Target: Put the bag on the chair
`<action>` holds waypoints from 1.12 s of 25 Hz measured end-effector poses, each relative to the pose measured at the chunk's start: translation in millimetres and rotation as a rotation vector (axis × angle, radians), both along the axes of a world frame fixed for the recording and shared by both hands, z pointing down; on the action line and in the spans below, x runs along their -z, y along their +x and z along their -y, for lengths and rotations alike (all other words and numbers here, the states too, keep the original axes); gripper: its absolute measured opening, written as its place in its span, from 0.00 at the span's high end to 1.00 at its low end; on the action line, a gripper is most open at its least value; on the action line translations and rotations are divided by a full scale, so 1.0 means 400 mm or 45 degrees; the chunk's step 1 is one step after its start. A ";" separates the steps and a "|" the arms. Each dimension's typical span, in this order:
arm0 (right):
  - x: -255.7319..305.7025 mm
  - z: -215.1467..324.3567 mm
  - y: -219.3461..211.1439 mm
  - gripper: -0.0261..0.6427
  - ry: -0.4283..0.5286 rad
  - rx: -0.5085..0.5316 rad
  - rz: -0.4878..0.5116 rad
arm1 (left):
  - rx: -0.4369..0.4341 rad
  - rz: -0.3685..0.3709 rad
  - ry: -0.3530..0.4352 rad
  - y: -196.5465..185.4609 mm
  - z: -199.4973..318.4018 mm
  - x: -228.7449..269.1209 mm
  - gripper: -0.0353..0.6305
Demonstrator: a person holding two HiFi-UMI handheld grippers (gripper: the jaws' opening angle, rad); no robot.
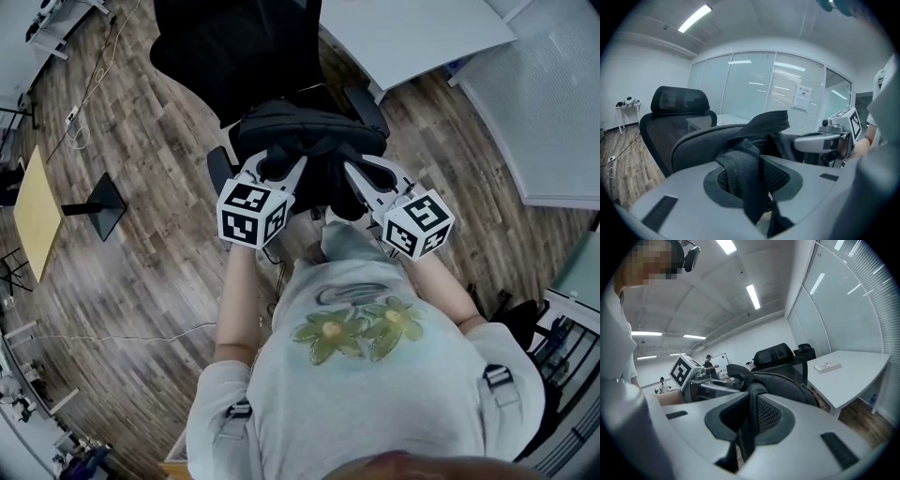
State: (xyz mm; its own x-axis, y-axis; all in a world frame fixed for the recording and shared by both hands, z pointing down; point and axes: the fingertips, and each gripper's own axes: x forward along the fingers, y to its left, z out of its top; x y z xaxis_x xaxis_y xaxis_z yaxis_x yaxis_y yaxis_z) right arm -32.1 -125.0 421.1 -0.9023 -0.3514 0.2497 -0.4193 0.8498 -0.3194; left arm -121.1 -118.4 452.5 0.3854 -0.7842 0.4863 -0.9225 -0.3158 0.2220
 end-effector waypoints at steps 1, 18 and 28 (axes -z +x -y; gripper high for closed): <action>0.000 0.020 -0.006 0.89 0.007 0.002 -0.004 | 0.002 0.011 -0.003 -0.007 0.022 0.001 0.77; -0.094 0.195 -0.101 0.89 0.060 0.159 -0.104 | 0.011 0.131 -0.182 -0.109 0.225 -0.077 0.77; -0.190 0.192 -0.092 0.89 0.013 0.145 -0.233 | -0.044 0.145 -0.280 -0.103 0.232 -0.192 0.77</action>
